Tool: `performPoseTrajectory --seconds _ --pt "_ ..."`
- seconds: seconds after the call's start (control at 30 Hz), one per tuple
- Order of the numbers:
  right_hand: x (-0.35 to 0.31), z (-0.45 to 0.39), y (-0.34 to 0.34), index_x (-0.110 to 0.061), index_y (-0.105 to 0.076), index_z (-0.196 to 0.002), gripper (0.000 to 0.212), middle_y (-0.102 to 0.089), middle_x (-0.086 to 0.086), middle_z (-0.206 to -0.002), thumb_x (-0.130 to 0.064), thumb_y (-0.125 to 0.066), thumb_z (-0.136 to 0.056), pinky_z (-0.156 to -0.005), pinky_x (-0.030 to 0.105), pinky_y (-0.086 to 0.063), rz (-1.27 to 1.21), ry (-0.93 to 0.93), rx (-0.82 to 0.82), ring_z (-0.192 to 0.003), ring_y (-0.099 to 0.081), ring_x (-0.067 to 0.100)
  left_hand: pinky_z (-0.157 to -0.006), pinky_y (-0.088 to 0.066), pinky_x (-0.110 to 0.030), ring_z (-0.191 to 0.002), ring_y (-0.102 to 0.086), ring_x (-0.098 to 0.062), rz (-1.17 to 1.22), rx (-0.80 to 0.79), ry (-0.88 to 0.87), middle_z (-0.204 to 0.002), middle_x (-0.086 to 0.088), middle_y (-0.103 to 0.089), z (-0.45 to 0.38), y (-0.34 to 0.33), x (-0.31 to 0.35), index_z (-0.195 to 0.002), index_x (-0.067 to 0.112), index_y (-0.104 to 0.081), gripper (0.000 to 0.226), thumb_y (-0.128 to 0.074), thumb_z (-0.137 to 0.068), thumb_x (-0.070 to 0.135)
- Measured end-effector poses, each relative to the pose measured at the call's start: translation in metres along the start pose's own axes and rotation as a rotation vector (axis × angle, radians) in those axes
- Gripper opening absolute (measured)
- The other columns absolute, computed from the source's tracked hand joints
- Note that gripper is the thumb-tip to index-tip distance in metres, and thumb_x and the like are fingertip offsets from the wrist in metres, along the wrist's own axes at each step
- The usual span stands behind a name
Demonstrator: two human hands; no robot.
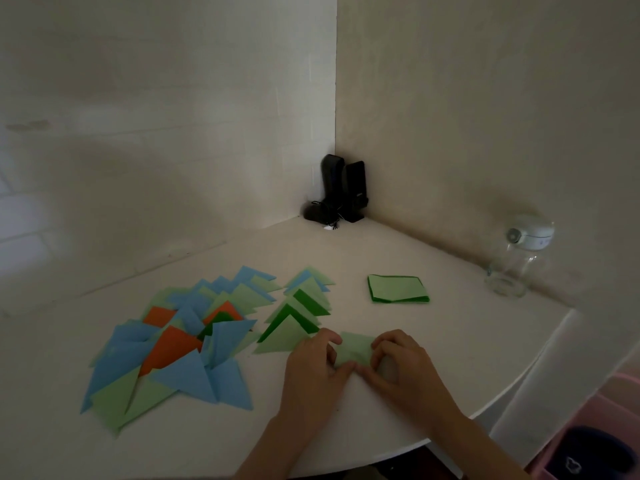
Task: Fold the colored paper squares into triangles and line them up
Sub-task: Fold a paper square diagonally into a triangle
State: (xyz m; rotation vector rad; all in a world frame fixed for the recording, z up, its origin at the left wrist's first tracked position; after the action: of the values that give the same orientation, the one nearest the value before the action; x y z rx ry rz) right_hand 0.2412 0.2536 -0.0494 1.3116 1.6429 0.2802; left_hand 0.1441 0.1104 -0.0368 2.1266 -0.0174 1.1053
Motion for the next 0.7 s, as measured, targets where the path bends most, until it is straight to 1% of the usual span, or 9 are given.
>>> performPoseTrajectory --seconds 0.13,0.23,0.3,0.4,0.47,0.5,0.57,0.6,0.7 --pt "0.001 -0.002 0.003 -0.039 -0.048 -0.081 0.024 -0.048 -0.015 -0.094 -0.053 -0.059 -0.064 -0.080 0.032 -0.045 -0.072 -0.035 -0.041 -0.090 -0.052 0.006 -0.062 -0.039 -0.014 -0.064 -0.047 -0.005 0.068 0.012 0.093 -0.075 0.007 -0.049 -0.004 0.000 -0.006 -0.088 0.029 -0.053 0.033 -0.077 -0.071 0.014" --pt "0.004 -0.003 0.008 -0.045 -0.049 -0.091 0.030 -0.046 -0.012 -0.106 -0.053 -0.056 -0.063 -0.091 0.025 -0.039 -0.099 -0.069 -0.115 -0.103 -0.048 0.009 -0.063 -0.041 -0.013 -0.069 -0.051 -0.007 0.072 0.013 0.044 -0.075 0.006 -0.052 -0.005 0.002 -0.010 -0.076 0.034 -0.054 0.035 -0.074 -0.071 0.006" --pt "0.007 -0.004 0.014 -0.046 -0.048 -0.097 0.034 -0.046 -0.011 -0.112 -0.049 -0.056 -0.065 -0.092 0.020 -0.036 -0.124 -0.101 -0.170 -0.108 -0.047 0.010 -0.063 -0.038 -0.009 -0.073 -0.053 -0.005 0.069 0.012 -0.009 -0.075 0.007 -0.054 -0.005 0.002 -0.010 -0.072 0.032 -0.057 0.033 -0.073 -0.073 0.004" --pt "0.009 -0.008 0.024 -0.043 -0.046 -0.107 0.041 -0.049 -0.013 -0.116 -0.023 -0.057 -0.072 -0.087 0.005 -0.033 -0.107 -0.101 -0.258 -0.106 -0.049 0.010 -0.065 -0.039 -0.007 -0.076 -0.055 -0.002 0.109 0.001 -0.046 -0.078 0.008 -0.057 -0.004 0.003 -0.008 -0.073 0.026 -0.067 0.024 -0.072 -0.076 0.002" --pt "0.008 -0.013 0.026 -0.036 -0.049 -0.112 0.049 -0.053 -0.012 -0.114 -0.005 -0.049 -0.074 -0.084 0.001 -0.031 -0.071 -0.114 -0.314 -0.105 -0.050 0.009 -0.066 -0.040 -0.008 -0.077 -0.055 -0.005 0.099 -0.018 -0.077 -0.080 0.008 -0.058 -0.003 0.004 -0.009 -0.074 0.022 -0.070 0.023 -0.069 -0.079 0.000" --pt "0.007 -0.016 0.027 -0.032 -0.052 -0.115 0.053 -0.056 -0.012 -0.111 -0.001 -0.044 -0.073 -0.084 0.000 -0.031 -0.057 -0.111 -0.315 -0.103 -0.052 0.008 -0.067 -0.039 -0.008 -0.077 -0.055 -0.006 0.070 -0.031 -0.098 -0.081 0.007 -0.058 -0.003 0.005 -0.010 -0.075 0.022 -0.071 0.024 -0.066 -0.080 -0.001" --pt "0.003 -0.021 0.028 -0.022 -0.062 -0.111 0.051 -0.061 -0.007 -0.103 -0.003 -0.042 -0.068 -0.081 -0.001 -0.033 -0.032 -0.051 -0.292 -0.093 -0.055 0.002 -0.070 -0.037 -0.009 -0.079 -0.053 -0.005 -0.043 -0.067 -0.152 -0.084 0.005 -0.059 -0.003 0.008 -0.008 -0.078 0.021 -0.072 0.027 -0.057 -0.084 -0.001" --pt "0.002 -0.023 0.027 -0.017 -0.067 -0.105 0.044 -0.063 -0.004 -0.098 -0.006 -0.046 -0.068 -0.078 -0.001 -0.035 -0.026 -0.030 -0.294 -0.088 -0.057 0.005 -0.072 -0.037 -0.011 -0.082 -0.052 -0.008 -0.104 -0.076 -0.189 -0.086 0.003 -0.061 -0.002 0.009 -0.006 -0.080 0.020 -0.071 0.027 -0.054 -0.084 0.000" --pt "-0.008 -0.025 0.033 -0.014 -0.074 -0.094 0.031 -0.064 0.003 -0.089 -0.021 -0.060 -0.068 -0.071 0.008 -0.039 0.022 -0.025 -0.324 -0.080 -0.060 0.012 -0.079 -0.045 -0.030 -0.088 -0.050 -0.016 -0.276 -0.067 -0.302 -0.094 0.003 -0.064 0.005 0.016 0.004 -0.087 0.018 -0.069 0.019 -0.050 -0.087 0.015"
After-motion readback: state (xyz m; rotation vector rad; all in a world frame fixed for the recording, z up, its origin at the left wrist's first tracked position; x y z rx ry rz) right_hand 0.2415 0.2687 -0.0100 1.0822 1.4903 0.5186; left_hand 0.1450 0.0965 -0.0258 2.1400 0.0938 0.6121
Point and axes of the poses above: each hand's wrist, its own z-axis away from the middle knuckle, its own y-axis out of the back of the hand, x = y × z, the point moved 1 cm from there along -z, towards the middle knuckle
